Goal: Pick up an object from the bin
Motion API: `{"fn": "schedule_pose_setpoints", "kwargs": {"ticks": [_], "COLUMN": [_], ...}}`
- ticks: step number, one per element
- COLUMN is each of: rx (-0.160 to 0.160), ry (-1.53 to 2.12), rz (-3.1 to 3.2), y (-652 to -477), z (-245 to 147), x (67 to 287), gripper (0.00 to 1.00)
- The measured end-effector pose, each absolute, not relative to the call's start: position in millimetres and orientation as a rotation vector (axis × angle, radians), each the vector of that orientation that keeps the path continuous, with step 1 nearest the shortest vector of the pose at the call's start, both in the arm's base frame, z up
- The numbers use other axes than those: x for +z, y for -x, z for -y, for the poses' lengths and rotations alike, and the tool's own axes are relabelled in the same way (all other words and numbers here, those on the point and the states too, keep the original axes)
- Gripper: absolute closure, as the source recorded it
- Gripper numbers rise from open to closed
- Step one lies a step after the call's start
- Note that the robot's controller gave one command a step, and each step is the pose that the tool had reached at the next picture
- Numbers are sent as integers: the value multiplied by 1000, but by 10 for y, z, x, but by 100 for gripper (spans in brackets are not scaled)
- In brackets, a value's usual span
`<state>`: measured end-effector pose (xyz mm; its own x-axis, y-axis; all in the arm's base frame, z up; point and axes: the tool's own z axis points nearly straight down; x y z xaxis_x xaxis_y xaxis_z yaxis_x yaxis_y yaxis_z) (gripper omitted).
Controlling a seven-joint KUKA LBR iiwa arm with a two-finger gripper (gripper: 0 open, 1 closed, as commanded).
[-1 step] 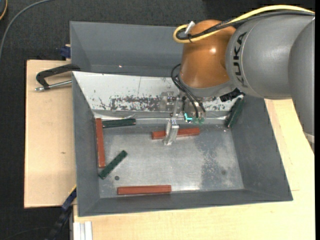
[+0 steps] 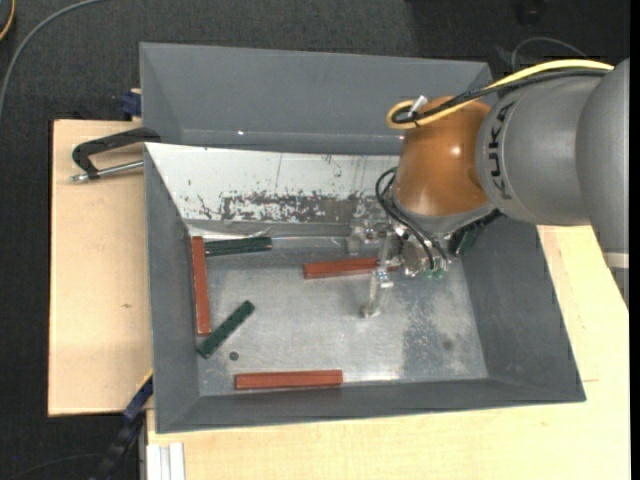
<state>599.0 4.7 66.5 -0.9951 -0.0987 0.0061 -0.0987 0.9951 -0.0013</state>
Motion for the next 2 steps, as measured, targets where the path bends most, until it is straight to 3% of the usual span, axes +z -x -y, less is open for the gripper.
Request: {"fn": "schedule_pose_setpoints", "kwargs": {"ticks": [1,2], "rx": [-2,-1], "ry": [-160,23], "rz": [3139,3157], "y": [-6010,-6011], "z": [-92,104], "x": [710,2184], "gripper": [100,100]}}
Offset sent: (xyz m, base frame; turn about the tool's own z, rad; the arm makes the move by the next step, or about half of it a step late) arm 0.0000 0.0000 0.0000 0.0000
